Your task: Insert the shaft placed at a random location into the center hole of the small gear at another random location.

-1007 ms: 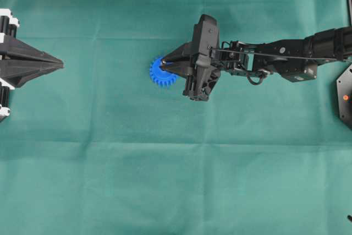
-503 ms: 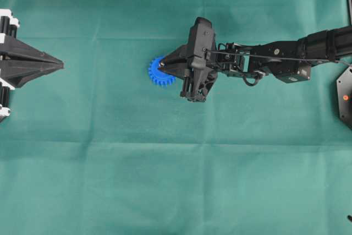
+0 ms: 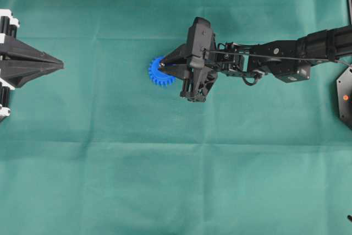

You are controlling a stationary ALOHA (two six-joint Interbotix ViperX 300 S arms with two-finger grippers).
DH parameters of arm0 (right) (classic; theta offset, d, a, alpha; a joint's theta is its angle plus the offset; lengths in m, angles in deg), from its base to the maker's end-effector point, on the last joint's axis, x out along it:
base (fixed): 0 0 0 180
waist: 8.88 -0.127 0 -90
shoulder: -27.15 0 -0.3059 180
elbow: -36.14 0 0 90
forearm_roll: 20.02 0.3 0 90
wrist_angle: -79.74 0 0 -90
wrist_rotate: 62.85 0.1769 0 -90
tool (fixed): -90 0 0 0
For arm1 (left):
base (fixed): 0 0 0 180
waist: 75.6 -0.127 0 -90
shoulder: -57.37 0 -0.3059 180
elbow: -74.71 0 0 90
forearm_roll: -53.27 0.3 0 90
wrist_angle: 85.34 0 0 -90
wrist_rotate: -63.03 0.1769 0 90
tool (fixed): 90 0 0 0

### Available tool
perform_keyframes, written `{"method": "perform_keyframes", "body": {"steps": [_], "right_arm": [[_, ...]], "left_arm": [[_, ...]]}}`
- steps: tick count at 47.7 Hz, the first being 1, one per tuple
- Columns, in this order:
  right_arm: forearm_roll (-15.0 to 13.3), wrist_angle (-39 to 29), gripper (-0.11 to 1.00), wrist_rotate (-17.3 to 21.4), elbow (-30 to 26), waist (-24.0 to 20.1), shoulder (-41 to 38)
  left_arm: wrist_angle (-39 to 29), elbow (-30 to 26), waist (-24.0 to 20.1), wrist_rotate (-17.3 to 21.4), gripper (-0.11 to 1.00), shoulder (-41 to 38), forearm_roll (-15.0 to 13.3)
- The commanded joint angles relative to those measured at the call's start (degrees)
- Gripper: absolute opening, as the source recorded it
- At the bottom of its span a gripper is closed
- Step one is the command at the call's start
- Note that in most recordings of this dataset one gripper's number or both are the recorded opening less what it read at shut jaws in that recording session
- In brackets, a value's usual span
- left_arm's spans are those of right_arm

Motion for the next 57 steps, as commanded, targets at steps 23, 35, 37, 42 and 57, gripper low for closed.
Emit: {"method": "perform_keyframes", "body": {"steps": [23,35,37,42,57], "right_arm": [[0.1,-1.3,0.82,-0.2,-0.3,-1.1,3.5],[-0.1,-4.4,0.82,-0.5,-0.2,-1.1,8.4],[-0.1,-4.7,0.82,-0.5,-0.2,-1.2,9.3],[-0.2,-5.5,0.82,-0.5,-0.1,-1.1,11.2],[-0.2,-5.5,0.82,-0.5,0.4,-1.1,12.0]], "left_arm": [[0.3,-1.0,0.1,-0.1,0.00,-0.3,0.1],[0.4,-1.0,0.1,-0.1,0.00,-0.3,0.1],[0.4,-1.0,0.0,-0.1,0.00,-0.3,0.1],[0.4,-1.0,0.1,-0.1,0.00,-0.3,0.1],[0.5,-1.1,0.1,-0.1,0.00,-0.3,0.1]]}}
